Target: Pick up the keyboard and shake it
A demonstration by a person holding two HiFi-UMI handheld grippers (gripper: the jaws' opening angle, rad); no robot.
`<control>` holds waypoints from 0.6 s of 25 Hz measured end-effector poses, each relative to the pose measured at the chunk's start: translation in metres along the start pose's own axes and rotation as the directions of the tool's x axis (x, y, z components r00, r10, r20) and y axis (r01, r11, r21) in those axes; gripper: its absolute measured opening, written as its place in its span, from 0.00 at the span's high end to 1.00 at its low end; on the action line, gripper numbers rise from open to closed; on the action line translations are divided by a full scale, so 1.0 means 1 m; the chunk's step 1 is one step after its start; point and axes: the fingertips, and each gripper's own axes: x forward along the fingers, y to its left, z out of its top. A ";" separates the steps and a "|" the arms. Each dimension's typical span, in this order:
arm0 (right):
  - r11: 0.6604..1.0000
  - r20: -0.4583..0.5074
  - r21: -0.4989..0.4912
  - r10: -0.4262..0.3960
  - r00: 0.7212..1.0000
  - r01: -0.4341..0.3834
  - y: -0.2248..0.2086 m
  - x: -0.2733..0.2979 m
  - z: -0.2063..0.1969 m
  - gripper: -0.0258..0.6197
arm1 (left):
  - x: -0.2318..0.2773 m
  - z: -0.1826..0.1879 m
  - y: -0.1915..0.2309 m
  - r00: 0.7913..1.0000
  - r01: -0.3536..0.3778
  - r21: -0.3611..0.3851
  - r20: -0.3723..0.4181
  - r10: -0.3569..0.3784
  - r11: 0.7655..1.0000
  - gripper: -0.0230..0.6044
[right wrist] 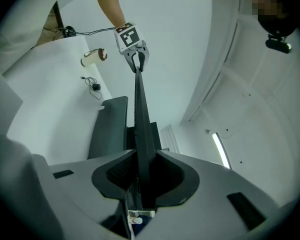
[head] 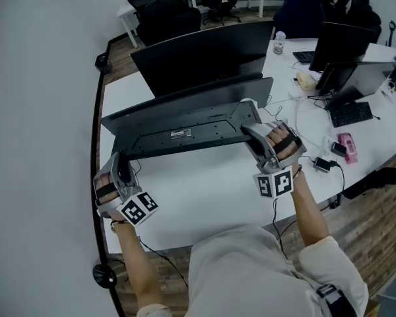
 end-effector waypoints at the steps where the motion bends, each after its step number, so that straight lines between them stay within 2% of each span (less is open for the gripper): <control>1: 0.999 -0.017 0.031 -0.017 1.000 0.018 0.006 -0.006 -0.005 0.77 | -0.001 0.007 0.004 1.000 -0.004 0.025 0.018 0.004 1.000 0.78; 5: 0.985 -0.085 0.151 -0.069 0.994 0.081 0.030 -0.032 -0.027 0.77 | -0.001 0.045 0.018 0.994 -0.026 0.160 0.110 0.009 0.987 0.78; 7: 0.973 -0.111 0.187 -0.113 0.987 0.132 0.034 -0.045 -0.031 0.77 | -0.004 0.062 0.032 0.989 -0.058 0.203 0.147 0.028 0.977 0.78; 9: 0.959 -0.137 0.205 -0.171 0.976 0.197 0.032 -0.057 -0.035 0.77 | -0.013 0.077 0.049 0.981 -0.110 0.195 0.180 0.075 0.975 0.78; 11: 0.945 -0.156 0.199 -0.233 0.960 0.261 0.021 -0.068 -0.040 0.77 | -0.026 0.090 0.065 0.968 -0.175 0.149 0.206 0.143 0.973 0.78; 15: 0.934 -0.139 0.112 -0.324 0.936 0.340 -0.017 -0.082 -0.041 0.77 | -0.053 0.095 0.089 0.937 -0.290 0.079 0.229 0.266 0.954 0.78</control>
